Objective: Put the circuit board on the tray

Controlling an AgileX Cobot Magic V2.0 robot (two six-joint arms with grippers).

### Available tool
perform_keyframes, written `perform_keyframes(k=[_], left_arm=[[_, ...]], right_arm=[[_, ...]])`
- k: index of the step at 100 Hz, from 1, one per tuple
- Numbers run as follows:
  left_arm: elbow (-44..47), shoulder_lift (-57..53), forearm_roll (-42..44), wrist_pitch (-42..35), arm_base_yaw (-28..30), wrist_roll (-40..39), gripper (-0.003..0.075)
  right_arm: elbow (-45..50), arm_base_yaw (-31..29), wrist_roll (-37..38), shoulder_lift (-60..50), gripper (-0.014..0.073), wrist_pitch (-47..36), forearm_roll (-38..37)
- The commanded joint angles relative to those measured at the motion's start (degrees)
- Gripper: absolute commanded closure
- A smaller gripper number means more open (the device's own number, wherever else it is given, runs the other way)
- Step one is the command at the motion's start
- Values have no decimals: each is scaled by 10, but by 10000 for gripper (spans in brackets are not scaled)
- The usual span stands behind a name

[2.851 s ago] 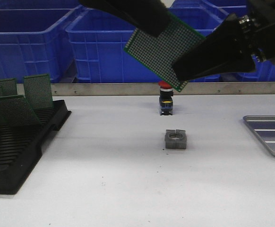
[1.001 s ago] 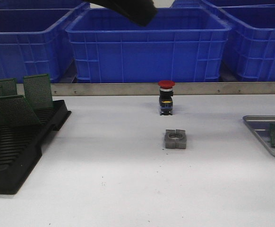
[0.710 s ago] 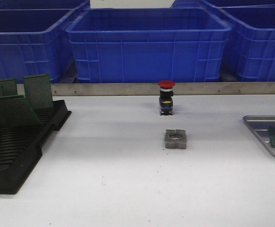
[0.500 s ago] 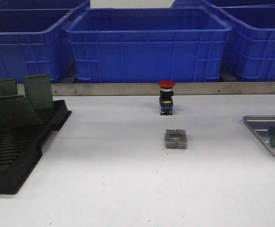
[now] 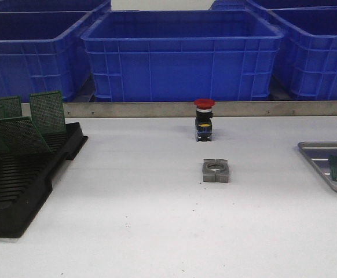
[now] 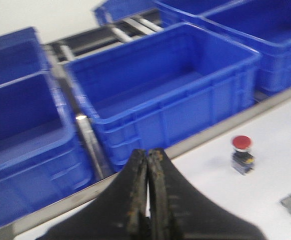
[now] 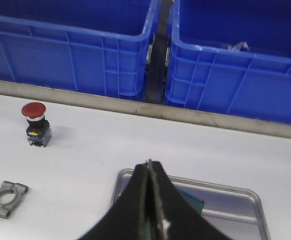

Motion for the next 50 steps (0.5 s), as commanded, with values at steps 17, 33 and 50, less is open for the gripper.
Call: perform_keyframes(k=[17, 33, 50], left_arm=[[126, -135, -40, -113, 2, -7, 737], [196, -202, -40, -96, 2, -7, 737], [238, -237, -40, -97, 2, -6, 737]], right_arm=[[43, 18, -6, -153, 653, 6, 11], [80, 18, -6, -232, 653, 13, 11], [105, 18, -6, -267, 653, 18, 11]])
